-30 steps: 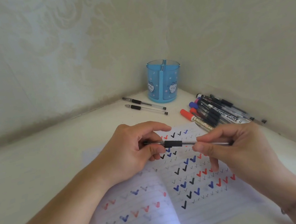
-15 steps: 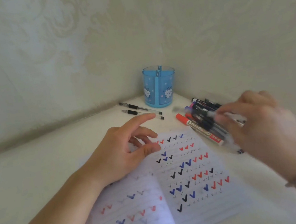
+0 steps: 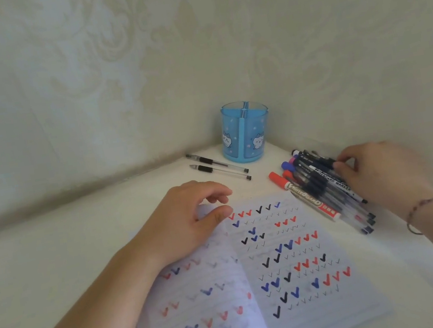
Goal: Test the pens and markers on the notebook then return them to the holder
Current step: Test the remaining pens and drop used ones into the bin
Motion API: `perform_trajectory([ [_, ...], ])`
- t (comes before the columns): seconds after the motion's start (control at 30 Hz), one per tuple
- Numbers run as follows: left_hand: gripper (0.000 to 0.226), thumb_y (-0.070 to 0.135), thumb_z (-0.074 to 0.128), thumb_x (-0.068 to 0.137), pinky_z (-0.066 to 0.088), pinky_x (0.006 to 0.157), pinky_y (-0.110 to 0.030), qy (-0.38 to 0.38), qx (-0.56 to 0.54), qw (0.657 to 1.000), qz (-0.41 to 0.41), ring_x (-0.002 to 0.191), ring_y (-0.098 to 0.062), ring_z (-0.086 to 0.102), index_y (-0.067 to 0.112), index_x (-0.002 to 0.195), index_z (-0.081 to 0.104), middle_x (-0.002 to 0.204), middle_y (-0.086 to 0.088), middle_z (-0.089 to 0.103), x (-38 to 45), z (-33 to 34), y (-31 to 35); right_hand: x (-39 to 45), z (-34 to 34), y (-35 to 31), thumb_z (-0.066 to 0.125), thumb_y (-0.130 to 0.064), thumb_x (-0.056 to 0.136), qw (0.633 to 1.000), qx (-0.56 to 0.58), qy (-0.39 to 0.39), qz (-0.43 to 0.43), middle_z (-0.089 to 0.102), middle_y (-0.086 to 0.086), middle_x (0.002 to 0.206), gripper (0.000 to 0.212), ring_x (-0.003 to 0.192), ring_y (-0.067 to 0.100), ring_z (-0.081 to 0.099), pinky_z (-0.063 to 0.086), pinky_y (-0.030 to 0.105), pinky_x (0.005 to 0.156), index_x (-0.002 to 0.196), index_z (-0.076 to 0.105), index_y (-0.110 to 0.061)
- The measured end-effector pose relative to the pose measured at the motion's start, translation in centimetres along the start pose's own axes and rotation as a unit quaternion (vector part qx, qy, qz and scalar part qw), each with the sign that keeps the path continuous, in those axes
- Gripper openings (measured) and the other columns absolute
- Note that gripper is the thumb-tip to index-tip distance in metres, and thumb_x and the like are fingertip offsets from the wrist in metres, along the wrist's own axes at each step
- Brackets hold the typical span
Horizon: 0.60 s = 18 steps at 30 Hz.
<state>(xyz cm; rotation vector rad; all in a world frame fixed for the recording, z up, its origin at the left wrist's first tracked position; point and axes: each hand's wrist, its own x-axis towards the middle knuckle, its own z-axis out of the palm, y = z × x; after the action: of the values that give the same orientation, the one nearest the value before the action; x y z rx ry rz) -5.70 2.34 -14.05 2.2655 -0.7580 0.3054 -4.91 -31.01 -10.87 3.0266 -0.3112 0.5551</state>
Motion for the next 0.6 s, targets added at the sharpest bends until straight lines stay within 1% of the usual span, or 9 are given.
perform_trajectory([
  [0.07, 0.018, 0.048, 0.060, 0.085, 0.046, 0.091, -0.027, 0.003, 0.022, 1.000, -0.001, 0.099, -0.001, 0.056, 0.035, 0.096, 0.067, 0.096, 0.023, 0.063, 0.2, -0.2, -0.5, 0.3, -0.7, -1.7, 0.047, -0.047, 0.092, 1.000, 0.005, 0.013, -0.021, 0.071, 0.000, 0.083, 0.024, 0.076, 0.028, 0.063, 0.049, 0.028, 0.061, 0.097, 0.068, -0.035],
  [0.13, 0.010, 0.044, 0.066, 0.084, 0.047, 0.087, -0.030, 0.021, 0.040, 0.999, -0.019, 0.094, -0.003, 0.054, 0.033, 0.086, 0.066, 0.093, 0.019, 0.058, 0.3, -0.4, -1.2, 0.7, -1.1, -4.3, 0.047, -0.049, 0.092, 0.998, 0.021, -0.002, -0.060, 0.070, -0.003, 0.089, 0.024, 0.077, 0.024, 0.061, 0.046, 0.027, 0.061, 0.097, 0.067, -0.036],
  [0.2, 0.008, 0.037, 0.071, 0.083, 0.047, 0.085, -0.031, 0.035, 0.048, 0.997, -0.045, 0.092, -0.003, 0.053, 0.033, 0.083, 0.064, 0.092, 0.017, 0.056, 0.3, -0.5, -1.6, 1.1, -1.2, -7.2, 0.048, -0.055, 0.090, 0.993, 0.052, -0.031, -0.104, 0.069, -0.006, 0.096, 0.026, 0.087, 0.021, 0.060, 0.041, 0.027, 0.064, 0.102, 0.065, -0.039],
  [0.27, 0.008, 0.037, 0.072, 0.083, 0.047, 0.086, -0.031, 0.032, 0.058, 0.996, -0.055, 0.093, -0.004, 0.053, 0.033, 0.084, 0.064, 0.093, 0.017, 0.055, 0.3, -0.4, -1.7, 1.4, -0.9, -9.9, 0.049, -0.059, 0.089, 0.987, 0.052, -0.046, -0.147, 0.068, -0.009, 0.100, 0.031, 0.094, 0.017, 0.060, 0.040, 0.027, 0.067, 0.109, 0.064, -0.039],
  [0.33, 0.008, 0.038, 0.070, 0.083, 0.045, 0.088, -0.028, 0.021, 0.064, 0.996, -0.054, 0.096, -0.002, 0.051, 0.034, 0.086, 0.064, 0.096, 0.018, 0.055, 0.2, -0.4, -1.6, 1.8, -0.2, -12.0, 0.048, -0.061, 0.090, 0.984, 0.024, -0.057, -0.170, 0.067, -0.008, 0.102, 0.037, 0.091, 0.015, 0.060, 0.043, 0.027, 0.066, 0.113, 0.063, -0.037],
  [0.4, 0.009, 0.039, 0.070, 0.084, 0.043, 0.088, -0.025, 0.016, 0.066, 0.996, -0.057, 0.098, -0.001, 0.049, 0.035, 0.089, 0.064, 0.097, 0.019, 0.054, 0.2, -0.5, -1.6, 2.2, 0.7, -13.3, 0.049, -0.061, 0.089, 0.982, 0.004, -0.071, -0.173, 0.068, -0.005, 0.102, 0.038, 0.089, 0.017, 0.062, 0.045, 0.027, 0.065, 0.107, 0.067, -0.033],
  [0.47, 0.012, 0.039, 0.071, 0.083, 0.043, 0.088, -0.025, 0.021, 0.071, 0.995, -0.060, 0.097, -0.001, 0.048, 0.034, 0.092, 0.065, 0.099, 0.020, 0.054, 0.2, -0.6, -1.6, 2.5, 1.6, -14.0, 0.052, -0.058, 0.089, 0.983, 0.003, -0.077, -0.165, 0.068, -0.004, 0.096, 0.036, 0.085, 0.018, 0.064, 0.047, 0.028, 0.064, 0.099, 0.070, -0.029],
  [0.53, 0.015, 0.038, 0.071, 0.083, 0.042, 0.090, -0.025, 0.027, 0.077, 0.995, -0.060, 0.099, -0.002, 0.048, 0.033, 0.096, 0.066, 0.101, 0.020, 0.054, 0.2, -0.7, -1.6, 2.6, 2.1, -14.2, 0.053, -0.054, 0.090, 0.985, 0.016, -0.083, -0.152, 0.068, -0.004, 0.095, 0.030, 0.084, 0.018, 0.063, 0.048, 0.029, 0.064, 0.099, 0.069, -0.030],
  [0.6, 0.021, 0.038, 0.071, 0.084, 0.040, 0.094, -0.023, 0.036, 0.088, 0.994, -0.058, 0.106, -0.005, 0.048, 0.032, 0.104, 0.065, 0.108, 0.020, 0.054, 0.3, -0.7, -1.4, 2.5, 2.1, -13.9, 0.053, -0.050, 0.091, 0.985, 0.037, -0.082, -0.146, 0.067, -0.005, 0.096, 0.026, 0.085, 0.017, 0.062, 0.047, 0.029, 0.065, 0.100, 0.068, -0.031],
])
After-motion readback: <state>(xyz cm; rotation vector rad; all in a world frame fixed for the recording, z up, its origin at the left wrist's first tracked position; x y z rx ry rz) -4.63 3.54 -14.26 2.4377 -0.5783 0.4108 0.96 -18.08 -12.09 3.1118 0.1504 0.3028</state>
